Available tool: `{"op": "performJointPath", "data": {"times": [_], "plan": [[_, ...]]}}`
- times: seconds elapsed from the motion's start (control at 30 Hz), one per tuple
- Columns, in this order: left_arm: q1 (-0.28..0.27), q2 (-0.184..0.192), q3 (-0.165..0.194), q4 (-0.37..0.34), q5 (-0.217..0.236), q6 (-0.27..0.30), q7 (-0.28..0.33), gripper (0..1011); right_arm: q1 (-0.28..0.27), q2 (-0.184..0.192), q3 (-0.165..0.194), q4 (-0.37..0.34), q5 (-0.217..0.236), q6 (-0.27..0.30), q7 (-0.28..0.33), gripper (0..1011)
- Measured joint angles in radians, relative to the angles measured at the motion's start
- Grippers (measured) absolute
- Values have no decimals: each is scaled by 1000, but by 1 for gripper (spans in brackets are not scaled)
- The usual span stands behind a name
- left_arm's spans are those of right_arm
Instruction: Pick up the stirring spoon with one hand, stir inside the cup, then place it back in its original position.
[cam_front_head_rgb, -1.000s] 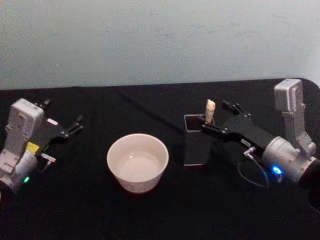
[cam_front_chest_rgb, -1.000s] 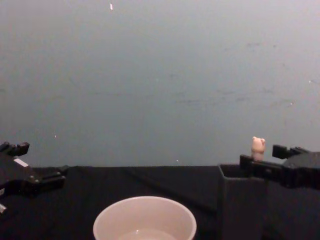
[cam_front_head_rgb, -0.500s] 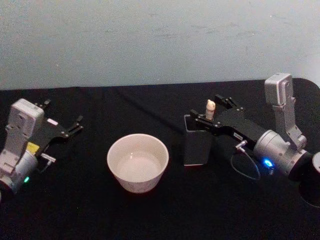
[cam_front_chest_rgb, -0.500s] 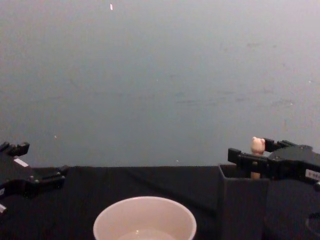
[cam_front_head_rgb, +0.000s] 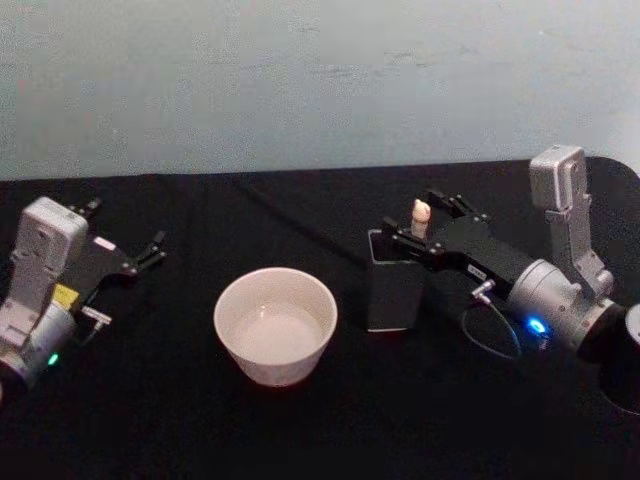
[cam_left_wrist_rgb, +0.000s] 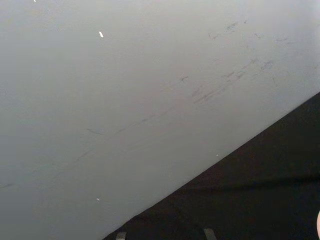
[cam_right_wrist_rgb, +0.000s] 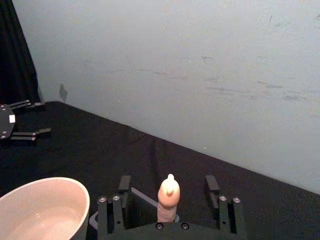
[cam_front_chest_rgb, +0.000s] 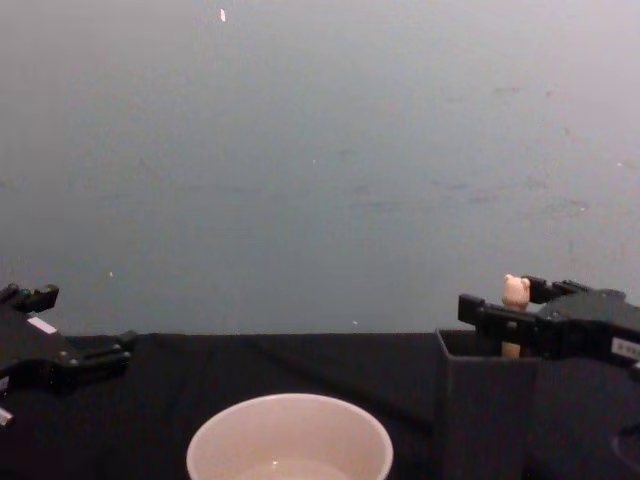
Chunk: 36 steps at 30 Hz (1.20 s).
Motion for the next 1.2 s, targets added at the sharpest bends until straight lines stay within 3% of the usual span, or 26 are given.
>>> {"op": "performJointPath", "data": {"times": [0.27, 0.8, 1.2], "plan": [[0, 0, 0, 0, 0, 0, 0, 1001, -1, 1, 0, -1, 2, 0, -1, 741], [0, 0, 0, 0, 0, 0, 0, 1001, -1, 1, 0, -1, 3, -1, -1, 226], [0, 0, 0, 0, 0, 0, 0, 1001, 1, -8, 18, -25, 13, -1, 23, 212]]}}
